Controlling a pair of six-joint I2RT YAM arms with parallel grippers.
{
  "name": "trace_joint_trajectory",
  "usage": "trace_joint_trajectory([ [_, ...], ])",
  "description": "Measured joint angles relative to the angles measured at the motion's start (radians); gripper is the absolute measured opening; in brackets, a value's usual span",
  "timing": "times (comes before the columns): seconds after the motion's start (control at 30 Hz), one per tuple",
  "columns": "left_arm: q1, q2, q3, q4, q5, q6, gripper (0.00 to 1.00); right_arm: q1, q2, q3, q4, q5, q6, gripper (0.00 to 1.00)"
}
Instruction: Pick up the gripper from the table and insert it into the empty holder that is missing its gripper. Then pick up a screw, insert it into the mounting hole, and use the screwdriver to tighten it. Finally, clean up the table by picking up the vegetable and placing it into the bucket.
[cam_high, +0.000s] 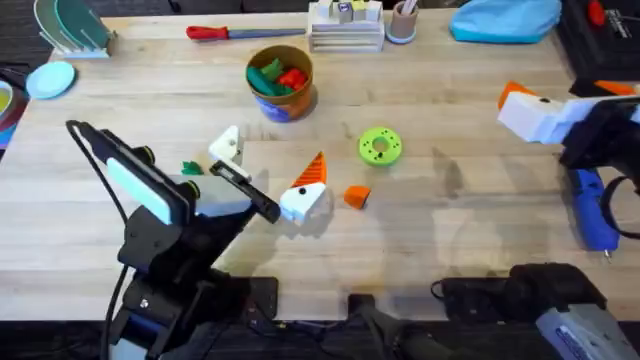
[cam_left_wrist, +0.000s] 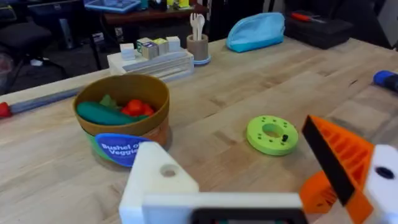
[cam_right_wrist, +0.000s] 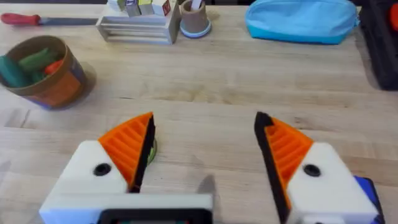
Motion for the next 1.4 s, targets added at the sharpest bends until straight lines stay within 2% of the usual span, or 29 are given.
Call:
trace_joint_trajectory([
  [1.0, 0.000, 0.000, 0.000, 0.001, 0.011, 0.000, 0.993, 0.000, 0.000, 0.000, 0.001, 0.000, 0.012, 0.935],
  [1.17, 0.000, 0.000, 0.000, 0.000, -0.011, 0.000, 0.993, 0.001, 0.012, 0.001, 0.004, -0.067, 0.081, 0.936],
  [1.3, 0.000, 0.000, 0.000, -0.005, -0.066, 0.000, 0.993, 0.052, 0.117, 0.007, -0.021, -0.181, 0.080, 0.935],
  [1.4, 0.000, 0.000, 0.000, -0.008, -0.100, 0.013, 0.993, 0.152, 0.219, 0.007, -0.031, -0.222, 0.051, 0.935],
])
